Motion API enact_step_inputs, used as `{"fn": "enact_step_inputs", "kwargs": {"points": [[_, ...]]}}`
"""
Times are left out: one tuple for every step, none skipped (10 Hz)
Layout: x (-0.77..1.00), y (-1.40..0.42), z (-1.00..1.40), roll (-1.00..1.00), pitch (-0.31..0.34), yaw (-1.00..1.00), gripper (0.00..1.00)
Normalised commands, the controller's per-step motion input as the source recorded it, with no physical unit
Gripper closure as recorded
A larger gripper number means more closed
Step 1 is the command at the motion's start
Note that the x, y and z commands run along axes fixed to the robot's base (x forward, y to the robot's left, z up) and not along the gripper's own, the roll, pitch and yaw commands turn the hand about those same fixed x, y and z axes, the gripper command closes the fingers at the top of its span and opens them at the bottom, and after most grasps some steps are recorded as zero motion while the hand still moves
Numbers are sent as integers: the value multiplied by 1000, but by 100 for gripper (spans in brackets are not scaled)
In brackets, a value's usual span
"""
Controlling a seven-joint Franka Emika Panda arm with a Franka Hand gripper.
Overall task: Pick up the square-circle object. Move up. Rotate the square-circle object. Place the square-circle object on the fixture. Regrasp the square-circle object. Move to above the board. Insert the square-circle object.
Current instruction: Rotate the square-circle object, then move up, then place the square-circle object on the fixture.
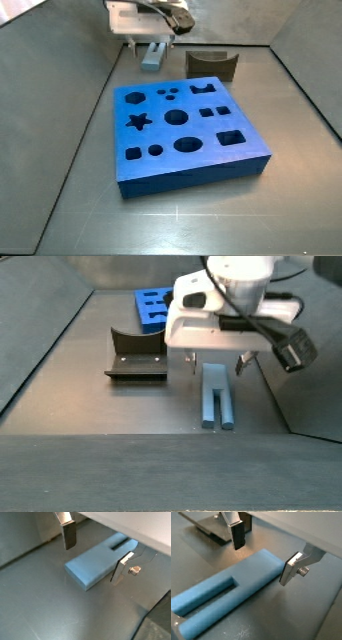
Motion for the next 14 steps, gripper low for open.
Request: {"fn": "enact_step_inputs", "kwargs": {"points": [[29, 11, -446, -78, -78, -13, 0], [28, 13, -329, -84, -86, -11, 0], [25, 15, -177, -91, -93, -8, 0], [0, 0, 0, 0, 0, 0, 100], [0, 0, 833, 0, 0, 0, 100], [-18, -4, 803, -3, 14, 0, 100], [-29, -3, 741, -2, 25, 1, 100], [-21, 3, 579, 5, 41, 0, 100], [-13, 7, 439, 10, 57, -1, 100], [-12, 9, 239, 22, 67, -3, 100], [0, 0, 1000, 0, 0, 0, 100], [0, -1, 1000, 13, 0, -3, 100], [-10, 0, 1000, 18, 16, -1, 100], [-14, 2, 1000, 30, 29, -1, 100]]}}
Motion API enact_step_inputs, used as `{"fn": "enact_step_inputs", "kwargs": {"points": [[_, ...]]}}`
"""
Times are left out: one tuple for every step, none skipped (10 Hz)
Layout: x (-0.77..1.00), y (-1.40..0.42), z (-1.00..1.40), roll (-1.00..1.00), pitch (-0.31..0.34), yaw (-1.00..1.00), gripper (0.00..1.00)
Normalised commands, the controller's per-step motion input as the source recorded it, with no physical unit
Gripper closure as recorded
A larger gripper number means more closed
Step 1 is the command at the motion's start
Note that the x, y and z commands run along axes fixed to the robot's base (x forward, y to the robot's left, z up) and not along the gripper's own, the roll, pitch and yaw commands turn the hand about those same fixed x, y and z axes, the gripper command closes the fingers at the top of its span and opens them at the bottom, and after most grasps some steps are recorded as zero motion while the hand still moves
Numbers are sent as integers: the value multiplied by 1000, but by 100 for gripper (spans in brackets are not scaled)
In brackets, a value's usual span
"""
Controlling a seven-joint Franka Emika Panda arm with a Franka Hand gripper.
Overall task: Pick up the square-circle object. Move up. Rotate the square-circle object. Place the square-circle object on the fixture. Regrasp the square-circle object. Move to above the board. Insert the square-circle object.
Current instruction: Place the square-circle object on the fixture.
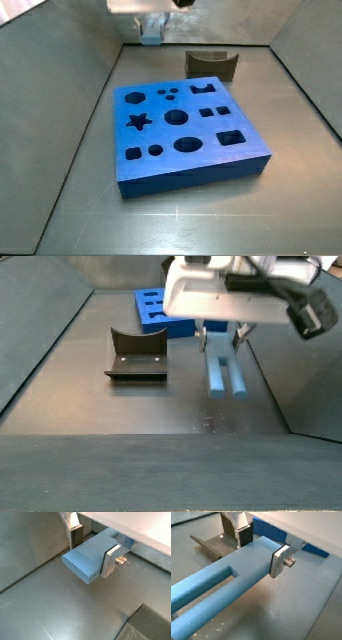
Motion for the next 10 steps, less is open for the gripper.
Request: {"fn": "enact_step_inputs", "kwargs": {"points": [[-16, 3, 1000, 35, 38, -2, 100], [-20, 6, 1000, 50, 58, -1, 100], [-23, 7, 1000, 58, 62, -1, 100], [-28, 11, 1000, 73, 71, 0, 100], [-25, 11, 874, 85, 78, -1, 100], [-17, 12, 670, 98, 91, 1, 100], [-12, 12, 570, 104, 98, 2, 100], [-4, 12, 367, 111, 115, 8, 100], [3, 12, 221, 111, 126, 14, 100], [1000, -205, -218, 115, -82, -342, 100]]}}
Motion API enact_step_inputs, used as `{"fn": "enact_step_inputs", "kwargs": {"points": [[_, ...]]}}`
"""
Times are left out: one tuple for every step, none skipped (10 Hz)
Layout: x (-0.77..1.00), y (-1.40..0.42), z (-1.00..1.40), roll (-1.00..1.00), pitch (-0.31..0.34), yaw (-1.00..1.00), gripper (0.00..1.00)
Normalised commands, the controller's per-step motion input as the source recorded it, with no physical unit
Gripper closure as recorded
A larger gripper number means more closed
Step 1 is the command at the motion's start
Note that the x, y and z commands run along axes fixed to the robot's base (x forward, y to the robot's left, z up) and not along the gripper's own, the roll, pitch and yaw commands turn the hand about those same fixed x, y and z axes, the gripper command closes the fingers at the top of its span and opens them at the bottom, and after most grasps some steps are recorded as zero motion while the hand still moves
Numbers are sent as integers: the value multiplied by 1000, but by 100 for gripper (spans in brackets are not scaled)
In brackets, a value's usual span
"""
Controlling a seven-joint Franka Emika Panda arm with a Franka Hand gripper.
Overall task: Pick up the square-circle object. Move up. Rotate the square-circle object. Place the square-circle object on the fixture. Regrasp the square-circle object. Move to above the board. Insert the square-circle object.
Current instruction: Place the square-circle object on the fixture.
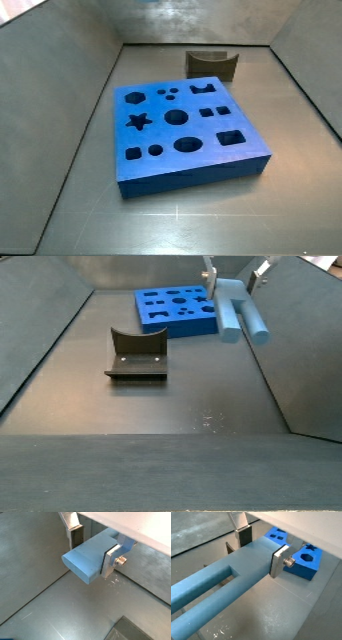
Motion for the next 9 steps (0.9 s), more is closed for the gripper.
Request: {"fn": "enact_step_inputs", "kwargs": {"points": [[1000, -205, -228, 107, -78, -332, 100], [1000, -177, -215, 96, -71, -236, 100], [1000, -164, -196, 78, -36, -164, 100], [1000, -154, -184, 69, -11, -106, 100], [1000, -138, -175, 69, 7, -54, 100], [1000, -128, -168, 73, 9, -23, 100], [1000, -119, -159, 80, 10, -2, 100], [1000, -109, -150, 89, 15, 15, 100], [1000, -102, -143, 96, 20, 23, 100]]}}
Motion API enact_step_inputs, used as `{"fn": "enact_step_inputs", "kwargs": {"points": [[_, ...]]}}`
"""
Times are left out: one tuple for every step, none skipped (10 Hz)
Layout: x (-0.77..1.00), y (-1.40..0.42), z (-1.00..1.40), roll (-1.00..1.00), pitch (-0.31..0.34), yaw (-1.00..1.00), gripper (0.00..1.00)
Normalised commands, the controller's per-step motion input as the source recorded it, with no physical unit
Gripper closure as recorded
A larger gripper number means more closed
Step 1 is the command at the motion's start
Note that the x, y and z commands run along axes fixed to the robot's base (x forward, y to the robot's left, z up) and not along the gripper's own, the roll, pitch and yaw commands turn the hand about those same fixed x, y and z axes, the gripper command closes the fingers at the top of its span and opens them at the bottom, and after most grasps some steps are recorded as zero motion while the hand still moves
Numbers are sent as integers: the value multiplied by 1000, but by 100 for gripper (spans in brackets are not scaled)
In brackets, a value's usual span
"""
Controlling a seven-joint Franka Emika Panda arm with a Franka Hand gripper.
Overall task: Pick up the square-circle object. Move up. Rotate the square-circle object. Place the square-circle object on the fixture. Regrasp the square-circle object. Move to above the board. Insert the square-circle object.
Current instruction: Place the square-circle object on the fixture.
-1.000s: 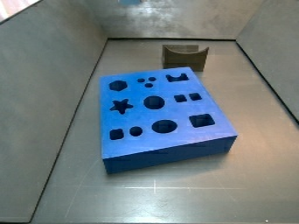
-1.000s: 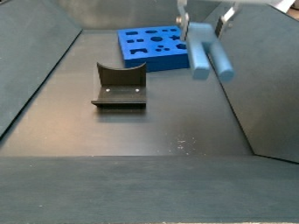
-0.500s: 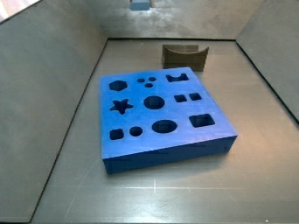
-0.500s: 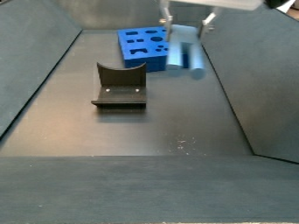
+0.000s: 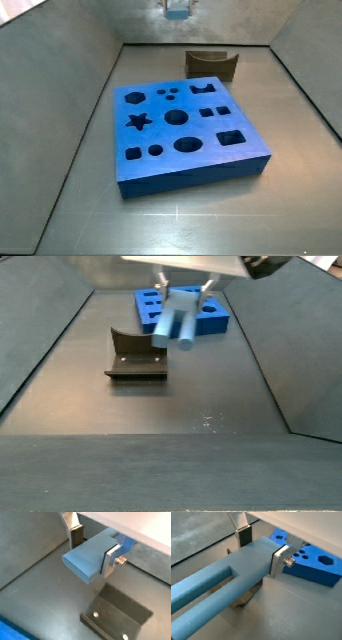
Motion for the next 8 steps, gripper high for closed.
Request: {"fn": "enact_step_inputs", "kwargs": {"points": [[1000, -94, -134, 103, 25, 29, 100], [1000, -87, -127, 111, 33, 34, 100], [1000, -77, -116, 121, 44, 36, 100], [1000, -70, -108, 127, 54, 38, 100], [1000, -66, -102, 131, 60, 39, 100], [714, -934, 646, -1000, 131, 183, 100], [640, -902, 646, -1000, 136, 181, 100], [438, -552, 449, -1000, 149, 162, 100]]}}
